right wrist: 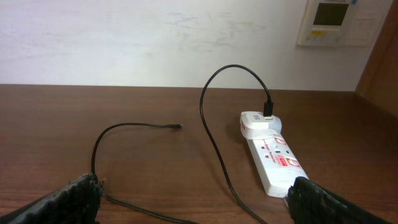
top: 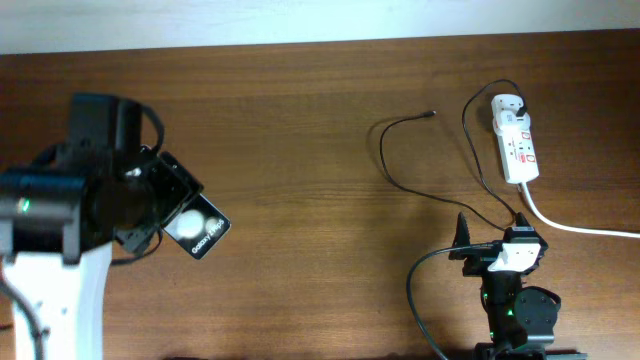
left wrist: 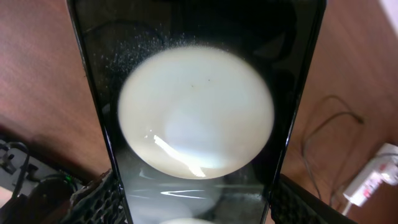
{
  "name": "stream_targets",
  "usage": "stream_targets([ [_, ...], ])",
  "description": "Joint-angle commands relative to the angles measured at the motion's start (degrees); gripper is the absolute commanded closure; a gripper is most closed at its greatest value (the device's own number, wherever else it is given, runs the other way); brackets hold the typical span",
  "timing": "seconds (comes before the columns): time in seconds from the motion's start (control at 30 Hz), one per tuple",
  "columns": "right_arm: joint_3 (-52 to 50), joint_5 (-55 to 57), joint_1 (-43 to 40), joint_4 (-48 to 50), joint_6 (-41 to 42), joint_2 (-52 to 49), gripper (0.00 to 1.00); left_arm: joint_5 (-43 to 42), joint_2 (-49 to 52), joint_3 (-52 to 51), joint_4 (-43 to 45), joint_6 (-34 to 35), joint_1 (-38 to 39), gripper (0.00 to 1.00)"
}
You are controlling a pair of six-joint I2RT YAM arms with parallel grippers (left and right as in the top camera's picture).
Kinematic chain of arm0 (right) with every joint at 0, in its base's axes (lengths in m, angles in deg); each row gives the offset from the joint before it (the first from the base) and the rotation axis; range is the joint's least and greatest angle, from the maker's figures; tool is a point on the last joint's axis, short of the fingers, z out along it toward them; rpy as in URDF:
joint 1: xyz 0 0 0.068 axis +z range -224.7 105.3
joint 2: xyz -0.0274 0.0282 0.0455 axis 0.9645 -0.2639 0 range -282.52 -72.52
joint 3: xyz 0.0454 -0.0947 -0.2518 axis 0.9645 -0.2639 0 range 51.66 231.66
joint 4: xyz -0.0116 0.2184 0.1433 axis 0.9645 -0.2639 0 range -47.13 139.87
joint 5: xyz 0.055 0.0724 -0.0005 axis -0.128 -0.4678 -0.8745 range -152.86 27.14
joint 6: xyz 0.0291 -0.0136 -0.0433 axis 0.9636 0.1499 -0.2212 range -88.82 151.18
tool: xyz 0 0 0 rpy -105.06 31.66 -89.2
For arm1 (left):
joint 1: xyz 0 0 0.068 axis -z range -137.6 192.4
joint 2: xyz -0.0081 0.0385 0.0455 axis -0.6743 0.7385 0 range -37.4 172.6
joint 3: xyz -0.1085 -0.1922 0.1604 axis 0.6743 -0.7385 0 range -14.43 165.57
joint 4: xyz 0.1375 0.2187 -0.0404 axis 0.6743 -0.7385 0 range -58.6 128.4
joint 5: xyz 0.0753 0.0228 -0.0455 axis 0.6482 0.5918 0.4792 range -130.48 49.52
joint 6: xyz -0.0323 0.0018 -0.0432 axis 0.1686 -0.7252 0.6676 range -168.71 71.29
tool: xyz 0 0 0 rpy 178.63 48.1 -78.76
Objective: Plug charger to phone and switch on socket
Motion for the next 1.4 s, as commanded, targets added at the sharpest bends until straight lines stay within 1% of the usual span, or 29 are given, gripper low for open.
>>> stream_targets([
  [0.0,-0.3,0.5,0.5,-0.3,0.1,0.4,0.01,-1.2,-6.7,0.3,0.1,-0.9,0.2,0.36],
  [0.1,-0.3,0.5,0.5,-0.3,0.1,0.4,0.01,-1.7,-11.1,0.3,0.2,-0.9,0.2,0.36],
  [0.2,-0.3,0.3,0.5,-0.3,0.3,0.4,0.02,-1.7,-12.5,0.2,0.2,-0.9,0.2,0.36],
  [0.23,-0.3,-0.9,0.5,-0.3,4.3,0.4,0.01,-1.7,-12.5,0.2,0.2,-0.9,0.2,0.36],
  [0.3,-0.3,-5.1,0.5,0.2,17.9,0.3,0.01,-1.7,-12.2,0.2,0.2,-0.9,0.2,0.36],
  [0.33,-0.3,-9.0,0.5,0.5,25.7,0.3,0.01,-1.7,-12.1,0.2,0.2,-0.9,0.2,0.36],
  [0.37,-0.3,-14.3,0.5,0.9,32.3,0.3,0.01,-1.7,-11.9,0.2,0.2,-0.9,0.2,0.36],
  [0.4,-0.3,-23.6,0.5,1.5,37.7,0.3,0.01,-1.7,-11.5,0.2,0.3,-0.9,0.2,0.36],
  [0.43,-0.3,-30.3,0.5,1.6,40.7,0.3,0.01,-1.7,-11.0,0.2,0.6,-0.8,0.2,0.36],
  [0.47,-0.3,-38.8,0.5,1.7,46.6,0.3,0.01,-1.7,-10.5,0.2,0.8,-0.8,0.2,0.36],
  [0.5,-0.3,-45.5,0.5,1.7,53.9,0.3,0.01,-1.7,-9.6,0.2,0.9,-0.8,0.2,0.36],
  [0.53,-0.3,-49.6,0.5,1.6,59.6,0.3,0.01,-2.5,-8.7,0.2,1.7,-0.8,0.2,0.36],
  [0.57,-0.3,-49.8,0.5,1.7,60.7,0.3,0.01,-4.7,-7.7,0.2,3.4,-0.8,0.2,0.37],
  [0.63,-0.3,-49.8,0.5,1.8,68.0,0.3,0.01,-6.9,-6.4,0.2,6.3,-0.8,0.2,0.37],
  [0.67,-0.3,-50.6,0.5,4.3,67.8,0.3,0.01,-8.2,-5.7,0.2,7.8,-0.8,0.2,0.37],
  [0.7,-0.3,-52.4,0.5,8.9,67.2,0.3,0.01,-9.0,-5.2,0.2,8.9,-0.6,0.2,0.37],
  [0.73,-0.3,-54.8,0.5,14.8,67.6,0.3,0.04,-9.2,-4.6,0.2,9.4,0.4,0.2,0.37],
  [0.8,-0.3,-55.3,0.5,19.6,73.2,0.3,0.05,-9.5,-3.6,0.2,10.1,1.2,0.2,0.37],
  [0.87,0.6,-55.3,0.5,20.5,77.6,0.3,0.09,-10.5,-3.0,0.2,11.1,1.2,0.2,0.37],
  [0.93,2.5,-54.6,0.5,20.4,79.3,0.3,0.12,-10.5,-3.0,0.2,11.5,1.6,0.2,0.37],
  [1.0,5.5,-54.5,0.5,20.0,79.6,-2.4,0.12,-10.7,-3.0,0.2,12.0,1.6,0.2,0.38],
  [1.03,6.7,-54.4,0.5,20.0,78.3,-4.8,0.12,-11.0,-3.0,0.2,12.0,1.6,0.2,0.37],
  [1.1,12.5,-53.4,0.5,20.0,72.4,-13.4,0.12,-11.0,-3.0,0.2,12.2,1.6,0.2,0.38],
  [1.2,21.6,-55.4,0.9,20.0,66.4,-26.0,0.12,-11.0,-3.0,0.2,12.2,1.6,0.2,0.38],
  [1.23,25.4,-55.2,2.7,20.0,64.1,-30.6,0.12,-11.0,-3.0,0.2,12.3,1.9,0.2,0.37],
  [1.3,31.1,-51.2,10.8,20.0,60.7,-38.2,0.13,-11.0,-3.0,0.2,12.4,2.8,0.2,0.38],
  [1.33,32.4,-46.2,17.0,20.0,59.7,-41.6,0.13,-11.1,-3.0,0.2,12.4,3.5,0.2,0.38],
  [1.37,32.7,-42.8,21.1,20.4,58.4,-43.4,0.13,-11.2,-3.0,0.2,12.4,3.7,0.2,0.38],
])
